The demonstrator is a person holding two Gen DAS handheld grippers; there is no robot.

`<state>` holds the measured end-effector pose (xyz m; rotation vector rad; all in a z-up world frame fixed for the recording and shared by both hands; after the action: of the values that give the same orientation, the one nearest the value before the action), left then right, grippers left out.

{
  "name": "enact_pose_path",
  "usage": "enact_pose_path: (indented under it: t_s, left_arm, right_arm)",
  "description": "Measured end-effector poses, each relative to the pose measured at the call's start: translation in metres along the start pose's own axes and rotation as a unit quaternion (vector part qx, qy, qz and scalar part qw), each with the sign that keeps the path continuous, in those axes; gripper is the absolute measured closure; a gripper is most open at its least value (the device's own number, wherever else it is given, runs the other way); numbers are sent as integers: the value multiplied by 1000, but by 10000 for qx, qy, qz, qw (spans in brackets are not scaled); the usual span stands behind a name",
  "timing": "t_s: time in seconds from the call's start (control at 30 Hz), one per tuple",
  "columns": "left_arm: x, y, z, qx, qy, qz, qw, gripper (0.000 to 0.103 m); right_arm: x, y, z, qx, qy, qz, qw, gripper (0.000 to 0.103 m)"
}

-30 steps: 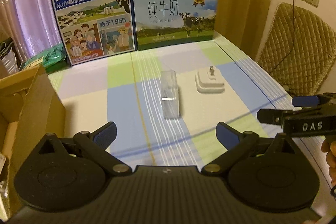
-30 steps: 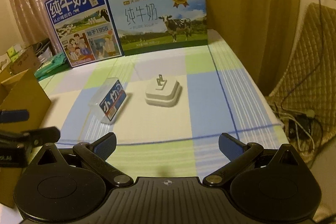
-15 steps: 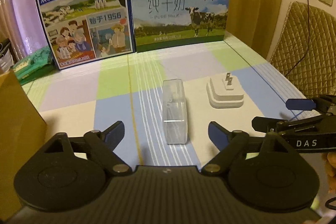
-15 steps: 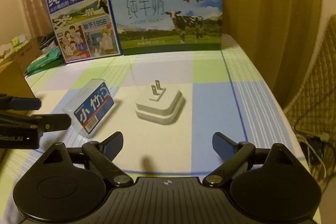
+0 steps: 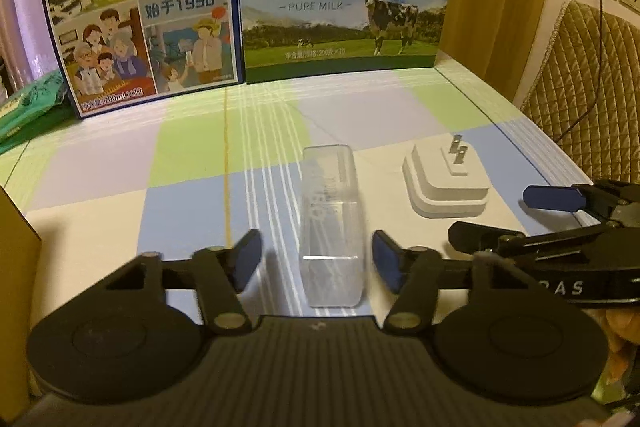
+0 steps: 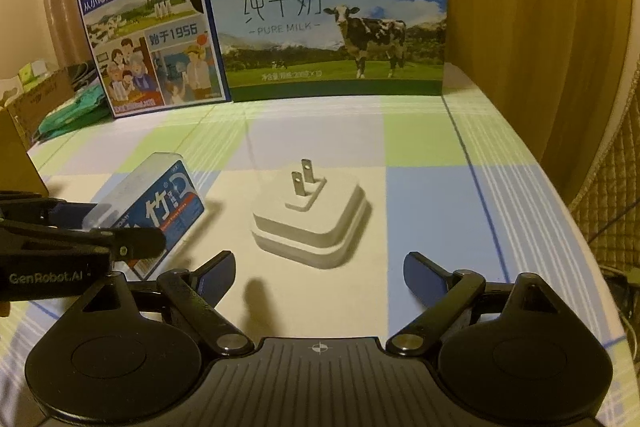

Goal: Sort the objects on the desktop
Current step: 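Close left gripper on the clear case while right gripper grasps the white plug, then lift the clear case and white plug and carry them to the cardboard box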

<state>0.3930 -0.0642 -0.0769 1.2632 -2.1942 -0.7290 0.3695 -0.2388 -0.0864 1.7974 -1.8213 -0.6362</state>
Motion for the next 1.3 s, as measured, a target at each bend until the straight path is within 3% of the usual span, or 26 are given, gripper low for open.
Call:
enact_pose_path:
  t_s: [0.1,0.23,0.43,0.5,0.63,0.93,1.3]
  left_arm:
    - [-4,-1,1,57,28,-117,9999,75]
    - [-12,-1,4,159,231,-203,9994,77]
    - [-14,1,9,208,151,-213,9994,77]
    - [-14,2,9,220,154,-223,9994,77]
    - [-11,4,11,211,79,-214,9995,77]
    - [12,34,43,91,-40,-18,9999,77]
    - [56,112,107,-68,-267,83,9996,77]
  right_arm:
    - [-5,-8,-3,11,-21,-13,10000,14]
    - [-14,-19,-8,15,-93,54,9999,14]
    - [-24,-32,-17,47,-152,335,9993,15]
    - [-27,-34,-20,50,-95,515,9986,33]
    - [-30,-29,-16,47,115,625,9980,38]
    - [-29,38,34,-110,431,438,9981,38]
    - [-43,139,109,-417,641,213,9968,38]
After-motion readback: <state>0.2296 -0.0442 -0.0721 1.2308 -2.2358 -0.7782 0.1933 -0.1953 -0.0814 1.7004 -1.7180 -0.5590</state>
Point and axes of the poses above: each gripper's, at about its wrist camera, not at the fingertips, and y roughly against the way its jaws point, x to its right, z to its underside, the point moved 1 cm from there along -y, roughly the way its jaws point, and after that the axes turned 11 degrees about z, right-handed, at the moved point
